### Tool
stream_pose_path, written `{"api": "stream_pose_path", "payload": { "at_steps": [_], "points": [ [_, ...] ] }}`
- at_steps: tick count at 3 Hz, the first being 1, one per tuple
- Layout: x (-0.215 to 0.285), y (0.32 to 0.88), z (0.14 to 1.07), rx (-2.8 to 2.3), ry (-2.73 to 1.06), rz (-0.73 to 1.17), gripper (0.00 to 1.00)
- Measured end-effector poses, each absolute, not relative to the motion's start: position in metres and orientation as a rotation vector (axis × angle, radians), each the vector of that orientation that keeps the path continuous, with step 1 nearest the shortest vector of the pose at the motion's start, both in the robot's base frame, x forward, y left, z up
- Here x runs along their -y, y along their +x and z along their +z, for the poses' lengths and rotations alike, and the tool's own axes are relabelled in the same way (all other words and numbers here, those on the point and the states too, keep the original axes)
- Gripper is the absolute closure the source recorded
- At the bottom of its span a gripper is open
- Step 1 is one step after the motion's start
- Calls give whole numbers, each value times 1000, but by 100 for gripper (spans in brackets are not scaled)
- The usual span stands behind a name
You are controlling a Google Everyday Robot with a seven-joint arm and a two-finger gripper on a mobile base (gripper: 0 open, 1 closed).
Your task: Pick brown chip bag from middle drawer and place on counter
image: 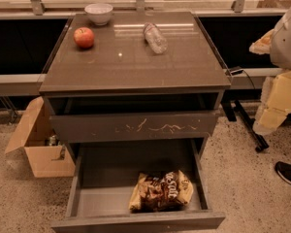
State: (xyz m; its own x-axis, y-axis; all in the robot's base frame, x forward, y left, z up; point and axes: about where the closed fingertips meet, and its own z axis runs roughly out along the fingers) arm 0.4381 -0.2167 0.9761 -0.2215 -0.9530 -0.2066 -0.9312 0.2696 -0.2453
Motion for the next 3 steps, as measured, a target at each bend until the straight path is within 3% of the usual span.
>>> {"api": "stream_pose_path", "payload": {
  "at_steps": [2, 3],
  "points": [
    [206, 437, 947, -2201, -1733, -28, 0],
    [183, 430, 888, -2126, -1750, 145, 0]
  ]
}}
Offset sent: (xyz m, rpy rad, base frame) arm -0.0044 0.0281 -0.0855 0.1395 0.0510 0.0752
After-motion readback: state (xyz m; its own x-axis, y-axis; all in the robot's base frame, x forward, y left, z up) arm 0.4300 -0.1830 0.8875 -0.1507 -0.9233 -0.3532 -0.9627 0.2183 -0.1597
